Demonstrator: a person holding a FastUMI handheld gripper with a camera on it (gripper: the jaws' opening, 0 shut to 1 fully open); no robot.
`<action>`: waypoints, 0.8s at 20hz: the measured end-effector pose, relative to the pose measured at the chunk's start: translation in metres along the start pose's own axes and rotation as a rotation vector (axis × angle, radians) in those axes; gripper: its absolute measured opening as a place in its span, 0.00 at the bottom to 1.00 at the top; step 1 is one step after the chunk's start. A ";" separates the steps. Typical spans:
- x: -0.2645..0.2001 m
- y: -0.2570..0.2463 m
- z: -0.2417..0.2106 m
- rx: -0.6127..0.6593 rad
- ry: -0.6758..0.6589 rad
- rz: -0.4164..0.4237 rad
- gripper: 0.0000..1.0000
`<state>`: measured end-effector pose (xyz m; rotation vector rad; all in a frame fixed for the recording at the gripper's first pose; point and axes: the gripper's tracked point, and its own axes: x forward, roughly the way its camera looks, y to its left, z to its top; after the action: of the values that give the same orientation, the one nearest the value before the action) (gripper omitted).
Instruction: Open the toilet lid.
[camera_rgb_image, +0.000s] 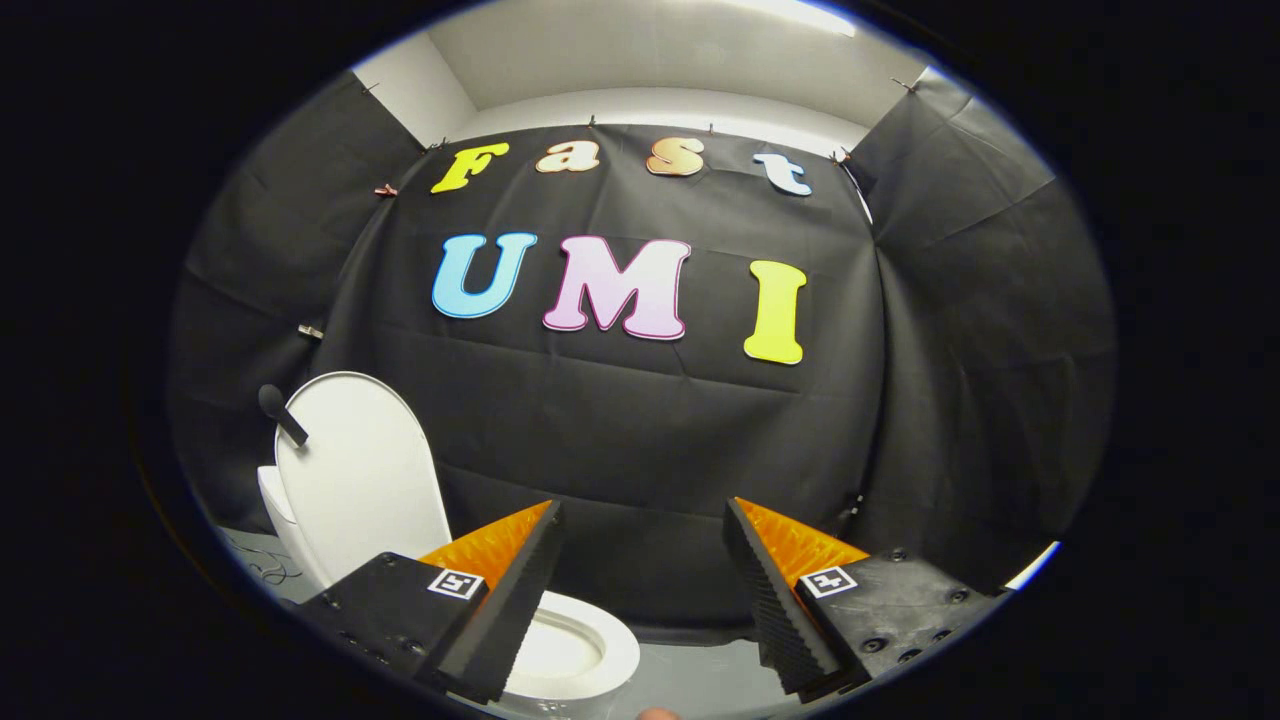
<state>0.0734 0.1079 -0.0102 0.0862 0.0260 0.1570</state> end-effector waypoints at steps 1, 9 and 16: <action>0.000 -0.001 0.000 0.002 -0.001 0.000 0.99; 0.002 0.001 -0.005 0.008 0.013 0.008 0.99; 0.005 -0.001 -0.006 -0.008 0.008 -0.001 0.99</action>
<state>0.0779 0.1083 -0.0162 0.0780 0.0337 0.1565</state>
